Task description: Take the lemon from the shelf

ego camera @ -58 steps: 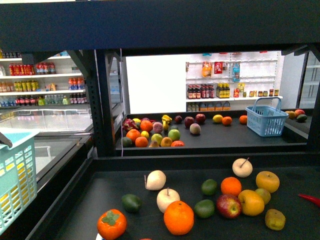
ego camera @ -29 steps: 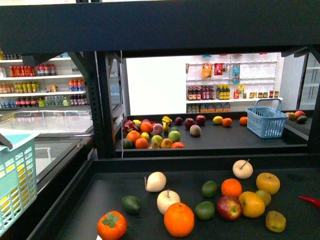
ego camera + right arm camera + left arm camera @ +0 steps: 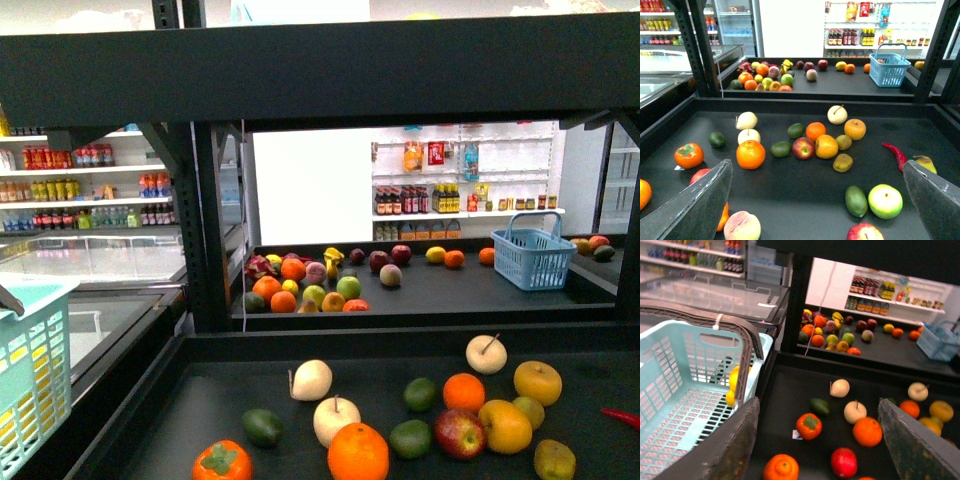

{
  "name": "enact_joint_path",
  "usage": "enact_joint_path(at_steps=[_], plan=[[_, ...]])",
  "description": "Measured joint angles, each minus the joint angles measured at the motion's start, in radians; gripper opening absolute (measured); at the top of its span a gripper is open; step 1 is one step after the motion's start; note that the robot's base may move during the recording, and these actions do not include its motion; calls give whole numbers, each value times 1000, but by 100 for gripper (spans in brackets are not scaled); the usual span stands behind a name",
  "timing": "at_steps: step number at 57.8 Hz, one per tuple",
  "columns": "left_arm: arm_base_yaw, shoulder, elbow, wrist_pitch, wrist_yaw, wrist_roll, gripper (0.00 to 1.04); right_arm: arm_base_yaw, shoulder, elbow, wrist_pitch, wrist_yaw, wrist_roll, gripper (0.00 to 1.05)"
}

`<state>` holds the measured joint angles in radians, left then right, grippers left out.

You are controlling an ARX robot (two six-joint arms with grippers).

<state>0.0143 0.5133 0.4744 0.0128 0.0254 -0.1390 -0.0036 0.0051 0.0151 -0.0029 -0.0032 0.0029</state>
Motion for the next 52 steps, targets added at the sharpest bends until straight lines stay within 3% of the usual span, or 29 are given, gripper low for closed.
enact_joint_path(at_steps=[5,12,19,52], plan=[[-10,-200,-117,-95,-26,69,56,0,0,0,0,2,0,102],[-13,-336,-239,-71,-26,110,33,0,0,0,0,0,0,102],[-13,-377,-307,-52,-25,122,3,0,0,0,0,0,0,102],[-13,-461,-415,-25,-25,128,3,0,0,0,0,0,0,102]])
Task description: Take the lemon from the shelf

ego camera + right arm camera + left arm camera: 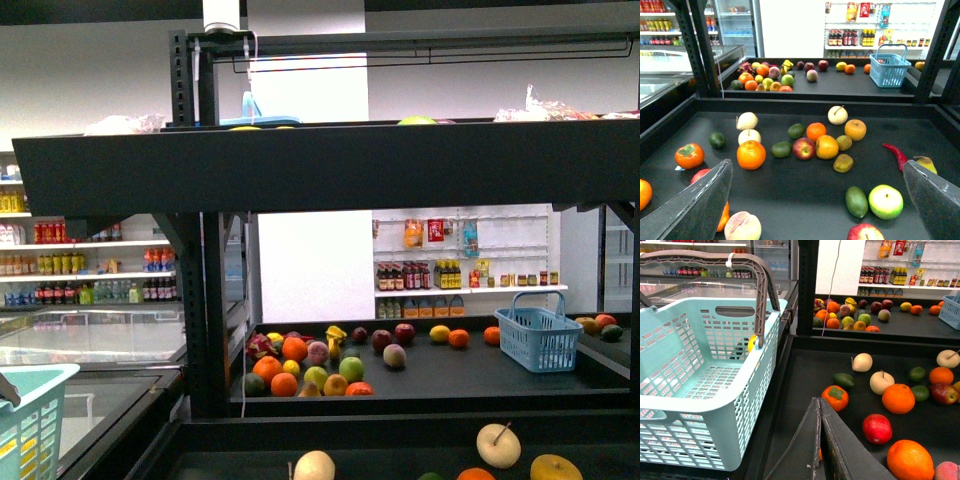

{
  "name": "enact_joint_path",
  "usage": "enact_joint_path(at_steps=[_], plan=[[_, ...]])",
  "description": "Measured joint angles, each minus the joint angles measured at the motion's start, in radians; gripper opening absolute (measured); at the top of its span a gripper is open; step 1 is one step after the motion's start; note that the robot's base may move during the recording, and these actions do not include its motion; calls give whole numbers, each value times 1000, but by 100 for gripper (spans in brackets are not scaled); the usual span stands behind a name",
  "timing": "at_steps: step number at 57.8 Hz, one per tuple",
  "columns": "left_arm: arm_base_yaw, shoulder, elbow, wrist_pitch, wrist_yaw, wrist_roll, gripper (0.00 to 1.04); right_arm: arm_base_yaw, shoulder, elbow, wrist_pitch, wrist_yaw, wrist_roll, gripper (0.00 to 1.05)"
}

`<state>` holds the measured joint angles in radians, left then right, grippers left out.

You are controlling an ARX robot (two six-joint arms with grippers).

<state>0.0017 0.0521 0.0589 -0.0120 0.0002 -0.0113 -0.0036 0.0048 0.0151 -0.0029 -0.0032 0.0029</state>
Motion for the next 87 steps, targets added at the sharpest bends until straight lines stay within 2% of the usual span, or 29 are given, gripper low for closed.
enact_joint_path(at_steps=[18,33,39,44,45,47,87], plan=[[0,-47,-46,6,0,-1,4,0,0,0,0,0,0,102],[0,-47,-46,6,0,0,51,0,0,0,0,0,0,102],[0,-47,-46,6,0,0,73,0,0,0,0,0,0,102],[0,-47,-46,6,0,0,97,0,0,0,0,0,0,102],[0,-47,-46,6,0,1,99,0,0,0,0,0,0,102],[0,-47,-46,6,0,1,96,0,0,0,0,0,0,102],[0,-47,-46,6,0,1,97,0,0,0,0,0,0,102]])
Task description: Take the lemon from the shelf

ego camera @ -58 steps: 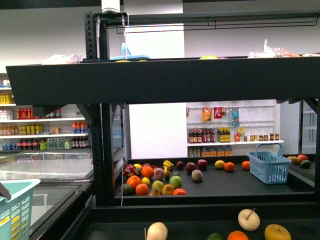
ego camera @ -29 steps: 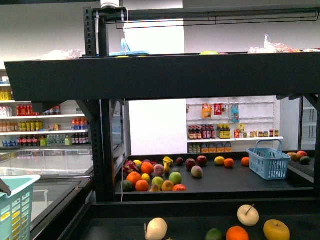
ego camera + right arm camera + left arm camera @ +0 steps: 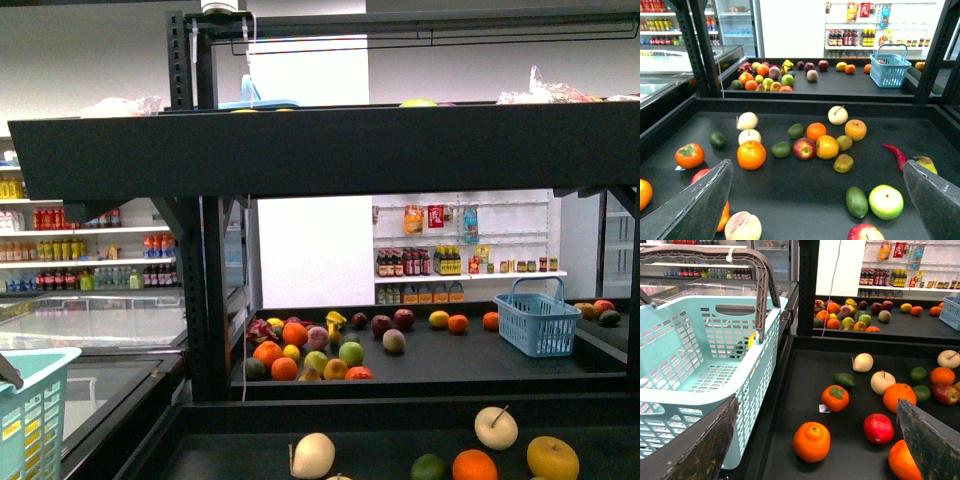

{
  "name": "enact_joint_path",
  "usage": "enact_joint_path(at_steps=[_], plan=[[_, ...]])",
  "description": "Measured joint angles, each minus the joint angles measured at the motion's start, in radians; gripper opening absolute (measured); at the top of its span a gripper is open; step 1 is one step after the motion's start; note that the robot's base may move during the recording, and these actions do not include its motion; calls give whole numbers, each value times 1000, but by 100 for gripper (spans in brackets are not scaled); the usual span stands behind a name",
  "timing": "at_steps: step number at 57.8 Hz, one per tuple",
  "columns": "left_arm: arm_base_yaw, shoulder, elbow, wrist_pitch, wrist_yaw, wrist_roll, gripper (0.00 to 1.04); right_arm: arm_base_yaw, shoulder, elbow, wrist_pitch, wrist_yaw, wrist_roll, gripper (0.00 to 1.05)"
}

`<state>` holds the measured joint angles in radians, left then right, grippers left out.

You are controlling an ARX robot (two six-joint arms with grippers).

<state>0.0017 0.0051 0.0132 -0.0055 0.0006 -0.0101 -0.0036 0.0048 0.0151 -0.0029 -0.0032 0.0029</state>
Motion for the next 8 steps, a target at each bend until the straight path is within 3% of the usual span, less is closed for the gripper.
enact_joint_path(at_steps=[8], plan=[[0,0,0,0,0,0,97,0,0,0,0,0,0,102]])
